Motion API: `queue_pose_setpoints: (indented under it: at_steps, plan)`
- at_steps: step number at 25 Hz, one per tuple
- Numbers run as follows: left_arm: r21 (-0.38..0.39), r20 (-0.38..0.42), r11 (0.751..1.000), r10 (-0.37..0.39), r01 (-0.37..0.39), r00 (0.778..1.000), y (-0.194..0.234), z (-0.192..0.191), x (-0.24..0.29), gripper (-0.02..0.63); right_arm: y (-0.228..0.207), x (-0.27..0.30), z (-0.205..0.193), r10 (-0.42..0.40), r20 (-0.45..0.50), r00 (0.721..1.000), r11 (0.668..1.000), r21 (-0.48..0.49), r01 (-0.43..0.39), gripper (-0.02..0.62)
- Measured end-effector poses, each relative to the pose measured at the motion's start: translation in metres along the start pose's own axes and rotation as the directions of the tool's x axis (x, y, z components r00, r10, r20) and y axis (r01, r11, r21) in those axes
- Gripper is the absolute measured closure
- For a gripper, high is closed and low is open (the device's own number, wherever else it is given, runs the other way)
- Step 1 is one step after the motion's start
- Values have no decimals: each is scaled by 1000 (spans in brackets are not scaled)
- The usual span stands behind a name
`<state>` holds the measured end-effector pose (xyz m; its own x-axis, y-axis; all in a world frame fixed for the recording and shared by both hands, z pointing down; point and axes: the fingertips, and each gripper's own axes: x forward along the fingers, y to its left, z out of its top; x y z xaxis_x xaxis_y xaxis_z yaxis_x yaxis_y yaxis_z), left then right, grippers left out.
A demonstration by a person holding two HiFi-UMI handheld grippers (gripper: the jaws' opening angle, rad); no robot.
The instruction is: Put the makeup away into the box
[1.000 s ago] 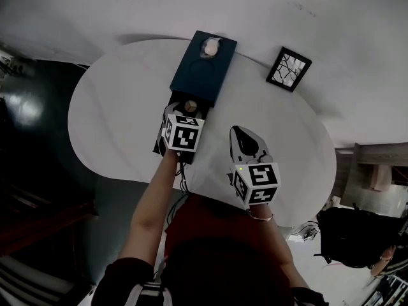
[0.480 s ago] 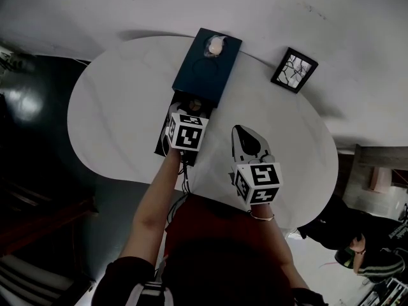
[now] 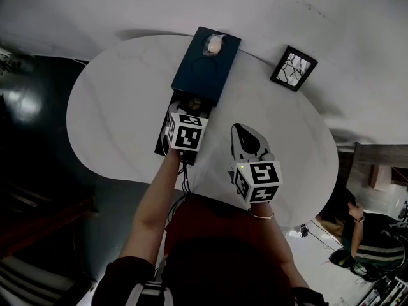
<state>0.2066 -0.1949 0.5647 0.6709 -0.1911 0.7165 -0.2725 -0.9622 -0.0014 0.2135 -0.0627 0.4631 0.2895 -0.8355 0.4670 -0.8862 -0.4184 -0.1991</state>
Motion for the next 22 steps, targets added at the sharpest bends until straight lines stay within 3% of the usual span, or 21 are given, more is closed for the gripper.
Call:
queue_pose_setpoints:
  at_steps: [9, 13, 22]
  plan:
    - [-16, 89, 1000, 14, -13, 996, 1, 15, -22, 371, 3, -4, 3, 6, 11, 1000, 1000, -2, -6, 581]
    - [-81, 141, 996, 37, -26, 989, 4, 22, -46, 378, 7, -7, 6, 20, 22, 1000, 1000, -5, -19, 581]
    - [-160, 263, 987, 60, -18, 963, 8, 29, -109, 492, 28, -21, 14, 68, 60, 996, 997, -43, -66, 581]
